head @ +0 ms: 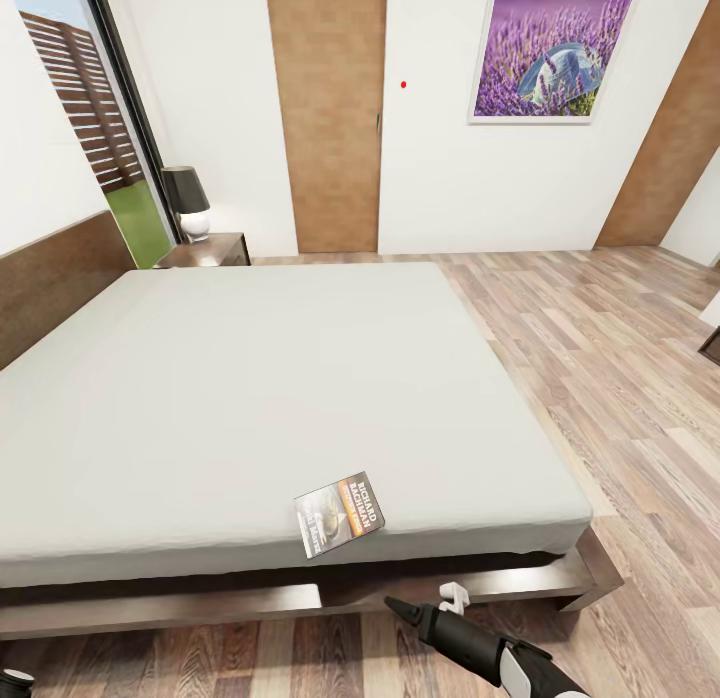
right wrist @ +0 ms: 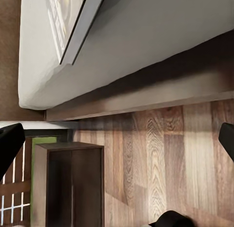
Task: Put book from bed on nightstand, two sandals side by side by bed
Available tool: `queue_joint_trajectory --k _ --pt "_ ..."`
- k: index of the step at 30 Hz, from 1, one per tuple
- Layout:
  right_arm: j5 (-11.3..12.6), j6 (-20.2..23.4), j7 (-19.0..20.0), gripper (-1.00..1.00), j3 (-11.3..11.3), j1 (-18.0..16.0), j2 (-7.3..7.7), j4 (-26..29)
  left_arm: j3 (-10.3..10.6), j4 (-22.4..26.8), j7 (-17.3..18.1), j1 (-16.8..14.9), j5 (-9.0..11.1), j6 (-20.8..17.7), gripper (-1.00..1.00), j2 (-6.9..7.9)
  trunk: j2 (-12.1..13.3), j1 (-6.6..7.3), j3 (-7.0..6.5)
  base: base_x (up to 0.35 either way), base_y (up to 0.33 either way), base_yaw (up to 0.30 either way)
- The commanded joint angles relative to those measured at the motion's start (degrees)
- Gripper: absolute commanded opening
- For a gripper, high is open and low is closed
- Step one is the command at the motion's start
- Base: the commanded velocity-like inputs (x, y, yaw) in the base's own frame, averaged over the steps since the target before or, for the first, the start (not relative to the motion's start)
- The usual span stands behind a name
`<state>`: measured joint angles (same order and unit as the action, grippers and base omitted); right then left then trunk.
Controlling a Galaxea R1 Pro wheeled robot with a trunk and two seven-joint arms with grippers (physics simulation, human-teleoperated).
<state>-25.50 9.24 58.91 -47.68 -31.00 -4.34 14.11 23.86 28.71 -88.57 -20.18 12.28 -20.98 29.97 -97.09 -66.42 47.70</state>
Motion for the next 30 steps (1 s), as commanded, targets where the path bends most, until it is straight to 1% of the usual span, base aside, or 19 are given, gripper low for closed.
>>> queue_joint_trajectory --k 1,16,24,30 --pt "-0.34 0.6 0.3 1.0 -0.48 -0.03 -0.06 0.18 0.48 0.06 -0.38 -0.05 0.59 -0.59 1.0 0.09 -0.03 0.0 0.05 0.0 0.0 0.0" --pt "-0.13 0.6 0.39 1.0 -0.52 0.05 -0.06 0.28 0.48 0.03 -0.33 -0.04 0.56 -0.6 1.0 0.09 -0.03 0.0 0.05 0.0 0.0 0.0" --pt "-0.05 0.62 0.34 1.0 -0.59 0.06 -0.07 0.23 0.52 0.03 0.39 -0.04 0.56 -0.56 1.0 0.09 -0.03 0.0 0.05 0.0 0.0 0.0" --pt "0.19 1.93 0.57 1.0 -0.74 0.02 0.23 0.22 0.55 0.03 0.57 -0.04 0.51 -0.55 1.0 0.09 -0.03 0.0 0.05 0.0 0.0 0.0"
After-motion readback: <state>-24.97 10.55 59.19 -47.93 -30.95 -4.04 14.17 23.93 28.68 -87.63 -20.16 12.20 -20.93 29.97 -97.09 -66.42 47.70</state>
